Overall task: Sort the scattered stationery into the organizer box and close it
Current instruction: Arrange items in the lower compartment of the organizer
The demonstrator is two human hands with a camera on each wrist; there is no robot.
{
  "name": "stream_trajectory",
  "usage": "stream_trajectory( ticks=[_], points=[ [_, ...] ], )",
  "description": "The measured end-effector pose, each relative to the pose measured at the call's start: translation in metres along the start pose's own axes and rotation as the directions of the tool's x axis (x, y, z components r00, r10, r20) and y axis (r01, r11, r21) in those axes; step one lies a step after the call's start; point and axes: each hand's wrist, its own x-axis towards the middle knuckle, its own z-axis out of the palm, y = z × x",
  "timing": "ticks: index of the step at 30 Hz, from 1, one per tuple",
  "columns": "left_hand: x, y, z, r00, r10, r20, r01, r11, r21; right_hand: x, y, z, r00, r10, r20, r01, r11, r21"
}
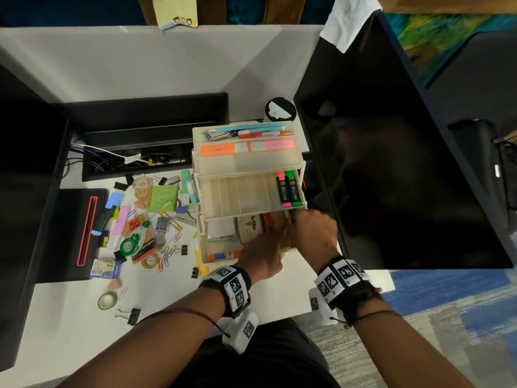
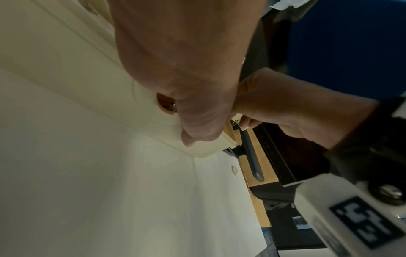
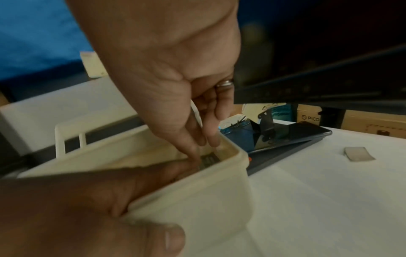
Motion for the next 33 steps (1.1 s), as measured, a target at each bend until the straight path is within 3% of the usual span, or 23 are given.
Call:
stream_trajectory(
  ticks=[3,8,16,27,33],
  points=[
    [-0.001,0.003,-0.001,0.999,-0.041,0.004,0.041,0.999,-0.023,-0.007,0.007,0.003,0.999,0.042,0.012,-0.042,0.999,-0.023],
    [-0.008,0.0,0.008,0.986,0.034,-0.162,-0.033,0.999,0.009,-0.008,0.006,0.01,0.997,0.025,0.069,-0.024,0.999,-0.025],
    [0.004,-0.007,0.009,1.0,0.004,0.025,-0.003,1.0,-0.016,0.004,0.013,0.009,0.995,-0.091,0.037,0.094,0.992,-0.087],
    [-0.004,-0.01,0.017,0.992,0.051,-0.118,-0.053,0.999,-0.011,0.011,0.015,0.015,0.967,-0.255,-0.017,0.254,0.966,-0.041],
    [-0.005,-0.011,0.016,0.985,0.081,-0.149,-0.084,0.996,-0.009,0.006,0.018,0.027,0.979,-0.204,-0.015,0.205,0.977,0.051]
  ],
)
